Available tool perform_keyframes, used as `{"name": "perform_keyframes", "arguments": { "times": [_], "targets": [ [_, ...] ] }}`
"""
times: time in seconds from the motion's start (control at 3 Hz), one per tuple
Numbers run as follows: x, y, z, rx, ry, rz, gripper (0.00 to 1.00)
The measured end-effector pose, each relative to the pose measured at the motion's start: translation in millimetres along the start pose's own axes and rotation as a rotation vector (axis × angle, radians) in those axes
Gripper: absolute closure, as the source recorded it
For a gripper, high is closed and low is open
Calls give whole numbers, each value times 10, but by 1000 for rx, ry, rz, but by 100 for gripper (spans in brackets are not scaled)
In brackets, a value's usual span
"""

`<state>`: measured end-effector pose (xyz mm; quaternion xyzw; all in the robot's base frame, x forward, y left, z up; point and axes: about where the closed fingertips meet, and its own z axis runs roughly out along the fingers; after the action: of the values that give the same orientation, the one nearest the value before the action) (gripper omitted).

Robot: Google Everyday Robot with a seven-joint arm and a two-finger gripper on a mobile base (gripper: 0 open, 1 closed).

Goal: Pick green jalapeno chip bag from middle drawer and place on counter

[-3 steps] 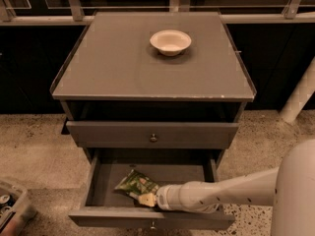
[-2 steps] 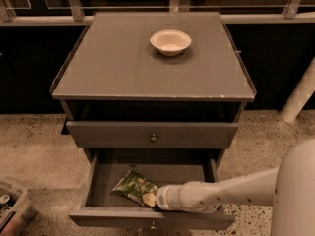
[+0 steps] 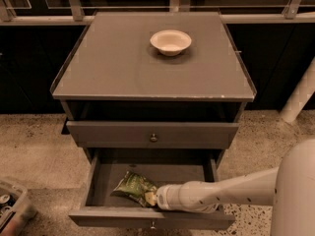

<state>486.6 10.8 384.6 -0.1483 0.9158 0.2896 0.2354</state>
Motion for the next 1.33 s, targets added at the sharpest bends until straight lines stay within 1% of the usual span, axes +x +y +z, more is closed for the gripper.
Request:
{"name": "perform_keyframes", "arguments": {
  "times": [0.33,0.67,1.0,1.33],
  "targets": [
    [-23,26,-50,-38,2,-7,100],
    [-373,151,-374,-124,-59,-73,100],
    [-432,129,-928,-156,-79,-87,100],
    [-355,98,-1490,-148,-100,-70,100]
  ]
}}
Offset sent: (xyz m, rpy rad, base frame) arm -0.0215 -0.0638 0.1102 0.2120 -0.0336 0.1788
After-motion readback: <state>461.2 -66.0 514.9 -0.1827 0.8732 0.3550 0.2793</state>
